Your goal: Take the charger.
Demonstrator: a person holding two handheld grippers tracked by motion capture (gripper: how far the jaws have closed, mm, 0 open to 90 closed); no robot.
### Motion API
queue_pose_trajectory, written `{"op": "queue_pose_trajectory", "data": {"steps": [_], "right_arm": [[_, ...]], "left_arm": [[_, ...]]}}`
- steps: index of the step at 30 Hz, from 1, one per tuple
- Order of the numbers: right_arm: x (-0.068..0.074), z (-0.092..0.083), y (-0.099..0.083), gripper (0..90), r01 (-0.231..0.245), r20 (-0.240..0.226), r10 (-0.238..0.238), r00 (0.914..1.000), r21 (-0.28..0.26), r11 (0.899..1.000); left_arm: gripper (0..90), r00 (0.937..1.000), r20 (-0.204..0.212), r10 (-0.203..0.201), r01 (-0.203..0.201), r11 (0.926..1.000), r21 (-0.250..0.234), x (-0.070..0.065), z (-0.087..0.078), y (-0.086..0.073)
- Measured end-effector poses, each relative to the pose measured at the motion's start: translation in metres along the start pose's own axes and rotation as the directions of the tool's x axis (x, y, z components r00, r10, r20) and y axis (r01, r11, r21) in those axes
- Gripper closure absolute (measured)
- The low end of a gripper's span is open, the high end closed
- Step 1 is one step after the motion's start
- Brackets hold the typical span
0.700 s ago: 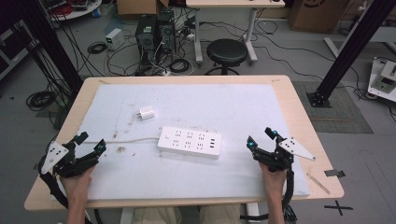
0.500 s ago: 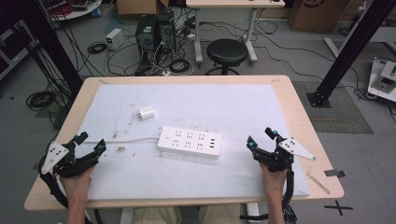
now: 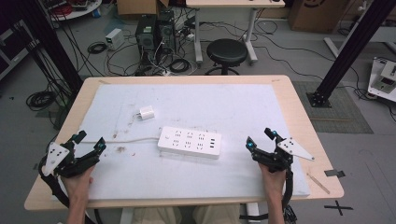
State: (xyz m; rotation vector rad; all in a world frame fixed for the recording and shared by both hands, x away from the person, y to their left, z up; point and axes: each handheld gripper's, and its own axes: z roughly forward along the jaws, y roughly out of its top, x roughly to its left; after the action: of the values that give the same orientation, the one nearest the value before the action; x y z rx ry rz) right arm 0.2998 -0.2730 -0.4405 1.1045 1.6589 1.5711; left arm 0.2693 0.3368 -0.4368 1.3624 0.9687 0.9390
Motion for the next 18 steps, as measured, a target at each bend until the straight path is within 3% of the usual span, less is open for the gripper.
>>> {"op": "queue_pose_trajectory", "data": {"steps": [8, 11, 12, 16, 18], "right_arm": [[0.001, 0.000, 0.000, 17.0, 0.007, -0.001, -0.007, 1.0000, 0.005, 1.000], [0.001, 0.001, 0.000, 17.0, 0.009, -0.003, -0.009, 1.0000, 0.006, 1.000], [0.002, 0.001, 0.000, 17.0, 0.017, -0.001, -0.017, 0.9999, 0.010, 1.000], [0.002, 0.002, 0.000, 17.0, 0.025, 0.000, -0.025, 0.9997, 0.014, 1.000], [0.003, 0.002, 0.000, 17.0, 0.024, 0.001, -0.024, 0.9997, 0.019, 1.000]], "left_arm": [[23.9, 0.9986, 0.047, -0.023, 0.021, 0.9985, 0.052, 0.002, 0.007, 0.002], [23.9, 0.9986, 0.047, -0.023, 0.021, 0.9985, 0.052, 0.002, 0.007, 0.002], [23.9, 0.9927, 0.120, 0.004, -0.011, 0.9980, 0.062, -0.001, 0.009, 0.016], [24.0, 0.9882, 0.152, 0.020, -0.030, 0.9973, 0.067, -0.002, 0.011, 0.027], [23.9, 0.9789, 0.200, 0.042, -0.060, 0.9943, 0.088, -0.004, 0.018, 0.042]]}}
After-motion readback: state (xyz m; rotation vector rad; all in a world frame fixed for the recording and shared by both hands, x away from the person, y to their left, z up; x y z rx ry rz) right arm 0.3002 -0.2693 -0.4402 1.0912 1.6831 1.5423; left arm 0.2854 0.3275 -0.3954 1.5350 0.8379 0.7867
